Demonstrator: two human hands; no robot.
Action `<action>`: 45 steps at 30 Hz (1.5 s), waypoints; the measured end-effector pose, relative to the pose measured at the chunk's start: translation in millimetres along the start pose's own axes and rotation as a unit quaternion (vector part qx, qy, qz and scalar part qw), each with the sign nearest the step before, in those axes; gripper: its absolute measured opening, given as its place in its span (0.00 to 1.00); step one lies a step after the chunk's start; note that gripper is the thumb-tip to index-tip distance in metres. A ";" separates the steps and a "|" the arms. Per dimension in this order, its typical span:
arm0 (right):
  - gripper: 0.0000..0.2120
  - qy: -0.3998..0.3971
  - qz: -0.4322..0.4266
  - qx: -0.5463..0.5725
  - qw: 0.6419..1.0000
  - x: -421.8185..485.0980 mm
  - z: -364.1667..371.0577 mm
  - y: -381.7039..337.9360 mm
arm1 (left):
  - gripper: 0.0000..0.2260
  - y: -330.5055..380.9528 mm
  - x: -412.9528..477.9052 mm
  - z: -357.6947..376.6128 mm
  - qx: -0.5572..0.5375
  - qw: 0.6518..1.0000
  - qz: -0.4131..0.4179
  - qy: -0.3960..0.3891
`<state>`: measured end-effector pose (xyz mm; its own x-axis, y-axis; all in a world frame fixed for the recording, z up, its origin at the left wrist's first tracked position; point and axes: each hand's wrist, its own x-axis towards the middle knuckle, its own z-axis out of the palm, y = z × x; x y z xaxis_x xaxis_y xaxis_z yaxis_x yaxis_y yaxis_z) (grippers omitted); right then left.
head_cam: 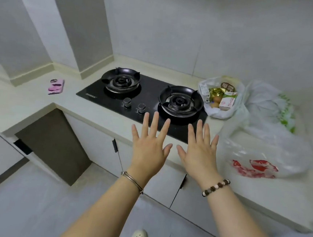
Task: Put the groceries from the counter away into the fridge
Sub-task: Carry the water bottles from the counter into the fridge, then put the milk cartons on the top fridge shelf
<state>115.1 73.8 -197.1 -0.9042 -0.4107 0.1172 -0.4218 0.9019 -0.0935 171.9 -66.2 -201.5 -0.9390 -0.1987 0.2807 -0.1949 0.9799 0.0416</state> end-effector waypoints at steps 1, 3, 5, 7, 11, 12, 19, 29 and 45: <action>0.34 0.003 0.007 0.001 1.000 13.4 -0.4 0.2 | 0.30 -2.7 16.0 2.7 -0.004 1.000 0.007 0.006; 0.35 0.008 0.016 0.004 1.000 38.4 0.1 -0.3 | 0.30 -9.5 46.0 8.0 -0.010 1.000 0.018 0.022; 0.35 0.011 0.029 0.004 1.000 61.4 1.9 1.1 | 0.30 -15.1 74.0 14.4 -0.019 0.999 0.030 0.030; 0.35 0.014 0.046 0.006 0.999 81.7 5.5 4.7 | 0.30 -18.1 98.8 21.7 -0.027 0.998 0.049 0.035; 0.34 0.010 0.079 0.010 0.997 107.4 14.2 18.6 | 0.30 -13.6 137.7 39.0 -0.035 0.996 0.073 0.022; 0.34 0.007 0.085 0.009 0.996 110.9 15.8 24.1 | 0.29 -10.1 145.1 42.8 -0.039 0.996 0.076 0.017; 0.35 0.021 0.121 0.014 0.992 139.8 20.0 82.3 | 0.31 31.5 194.3 65.8 -0.063 0.993 0.099 -0.004; 0.36 0.021 0.077 0.004 0.997 233.3 18.8 185.5 | 0.31 82.8 286.0 93.4 -0.056 0.993 0.094 -0.044; 0.47 -0.199 -0.046 -0.190 0.960 391.2 76.3 275.9 | 0.30 126.2 350.5 150.0 -0.027 0.982 0.081 -0.168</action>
<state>-360.1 151.8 -252.5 -0.8499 -0.4422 -0.2867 -0.5151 0.8119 0.2747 -224.2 -14.5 -241.7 -0.9988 -0.0247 -0.0431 -0.0279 0.9967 0.0759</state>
